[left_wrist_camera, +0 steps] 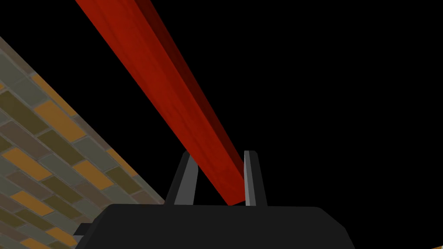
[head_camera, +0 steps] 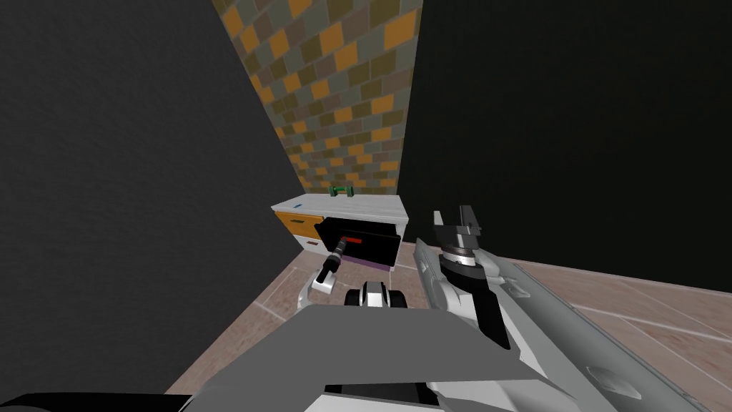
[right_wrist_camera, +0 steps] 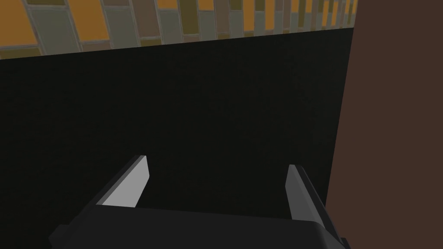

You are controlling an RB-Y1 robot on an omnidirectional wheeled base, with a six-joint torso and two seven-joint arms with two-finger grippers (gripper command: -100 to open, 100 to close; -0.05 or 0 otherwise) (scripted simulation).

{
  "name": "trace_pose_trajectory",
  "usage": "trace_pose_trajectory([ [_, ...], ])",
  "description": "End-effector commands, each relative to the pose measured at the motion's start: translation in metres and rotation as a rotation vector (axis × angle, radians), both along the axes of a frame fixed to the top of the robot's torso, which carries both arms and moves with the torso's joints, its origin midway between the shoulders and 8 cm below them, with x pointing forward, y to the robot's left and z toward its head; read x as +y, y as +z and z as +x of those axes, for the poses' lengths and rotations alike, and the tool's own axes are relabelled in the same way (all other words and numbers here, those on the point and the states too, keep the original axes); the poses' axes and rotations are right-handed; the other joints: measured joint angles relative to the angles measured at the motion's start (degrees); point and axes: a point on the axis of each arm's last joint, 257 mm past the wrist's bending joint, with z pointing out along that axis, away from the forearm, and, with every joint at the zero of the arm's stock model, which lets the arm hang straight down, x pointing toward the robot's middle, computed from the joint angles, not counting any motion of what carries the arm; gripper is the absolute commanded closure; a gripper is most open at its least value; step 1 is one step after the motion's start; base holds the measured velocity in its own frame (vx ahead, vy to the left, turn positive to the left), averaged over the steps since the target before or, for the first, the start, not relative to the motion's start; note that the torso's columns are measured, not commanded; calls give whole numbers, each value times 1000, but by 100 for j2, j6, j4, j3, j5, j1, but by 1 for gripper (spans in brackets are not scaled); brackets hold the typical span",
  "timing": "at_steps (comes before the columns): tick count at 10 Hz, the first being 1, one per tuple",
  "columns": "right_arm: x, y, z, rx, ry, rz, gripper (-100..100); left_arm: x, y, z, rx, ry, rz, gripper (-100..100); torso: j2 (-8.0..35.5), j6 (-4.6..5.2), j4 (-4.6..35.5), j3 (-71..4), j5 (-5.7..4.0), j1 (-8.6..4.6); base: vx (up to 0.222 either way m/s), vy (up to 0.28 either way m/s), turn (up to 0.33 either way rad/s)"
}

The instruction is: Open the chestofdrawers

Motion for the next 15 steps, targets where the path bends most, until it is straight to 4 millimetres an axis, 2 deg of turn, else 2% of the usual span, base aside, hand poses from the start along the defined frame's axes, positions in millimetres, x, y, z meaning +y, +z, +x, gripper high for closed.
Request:
trace_pose_trajectory([
  [1,0,0,0,0,0,0,0,-3,6,-5,-13,-12,2,100,1,3,3,2,0,-3,-232,51,40],
  [2,0,0,0,0,0,0,0,-2,1,-5,0,-8,1,100,-3,1,10,-2,-4,-1,-111,25,3],
  [3,0,0,0,0,0,0,0,-1,7,-5,9,-7,0,-100,-46,4,6,-25,-9,-12,-28,4,5],
  [11,0,0,0,0,0,0,0,-2,50,-4,10,-13,-4,-100,3,-6,25,-3,-15,-12,2,-2,3],
  [12,0,0,0,0,0,0,0,-2,35,-9,32,-11,-2,-100,13,-8,33,2,-19,-16,0,0,0],
  [13,0,0,0,0,0,0,0,-2,34,-10,37,-10,-3,0,7,-3,20,1,-14,-16,0,0,0],
  [15,0,0,0,0,0,0,0,-2,29,-11,47,-8,-3,0,-16,3,3,-13,-9,-15,0,0,0],
])
